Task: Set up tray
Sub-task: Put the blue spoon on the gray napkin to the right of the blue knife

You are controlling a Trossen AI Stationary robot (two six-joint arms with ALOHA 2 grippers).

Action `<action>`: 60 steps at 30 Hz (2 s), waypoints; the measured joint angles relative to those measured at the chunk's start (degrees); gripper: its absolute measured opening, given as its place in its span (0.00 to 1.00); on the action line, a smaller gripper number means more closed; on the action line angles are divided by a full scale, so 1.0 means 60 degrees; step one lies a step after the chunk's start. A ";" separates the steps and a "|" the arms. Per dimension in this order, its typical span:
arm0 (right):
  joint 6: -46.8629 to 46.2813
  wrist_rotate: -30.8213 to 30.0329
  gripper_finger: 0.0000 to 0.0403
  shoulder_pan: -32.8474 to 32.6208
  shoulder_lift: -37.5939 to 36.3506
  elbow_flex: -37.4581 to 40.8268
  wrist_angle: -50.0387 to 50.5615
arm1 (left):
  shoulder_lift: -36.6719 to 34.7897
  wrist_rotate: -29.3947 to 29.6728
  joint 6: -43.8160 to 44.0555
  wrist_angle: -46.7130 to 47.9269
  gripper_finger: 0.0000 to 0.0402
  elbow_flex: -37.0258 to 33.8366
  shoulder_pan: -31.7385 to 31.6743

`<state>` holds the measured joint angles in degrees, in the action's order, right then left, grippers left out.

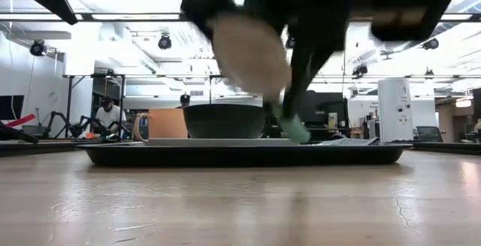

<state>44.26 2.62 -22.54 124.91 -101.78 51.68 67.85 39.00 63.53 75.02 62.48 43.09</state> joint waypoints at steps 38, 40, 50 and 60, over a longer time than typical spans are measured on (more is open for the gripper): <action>-1.5858 -0.4500 0.05 0.4892 -0.4942 0.1409 0.3293 | 0.0000 -0.0011 0.0614 -0.1012 0.24 -0.0856 0.0000; -1.5890 -0.4193 0.05 0.5127 -0.4942 0.1955 0.2703 | 0.0000 -0.0007 0.0614 -0.1014 0.24 -0.0831 0.0000; -1.7053 -0.3133 0.05 0.5785 -0.4927 0.4829 0.0207 | 0.0000 -0.0004 0.0565 -0.1016 0.24 -0.0790 0.0000; -1.7705 -0.2827 0.05 0.6084 -0.4905 0.6828 -0.1922 | 0.0000 -0.0004 0.0503 -0.1016 0.24 -0.0794 0.0000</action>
<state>-61.97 -14.34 13.96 95.48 -60.81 40.15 67.85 38.98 66.54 68.93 57.71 43.09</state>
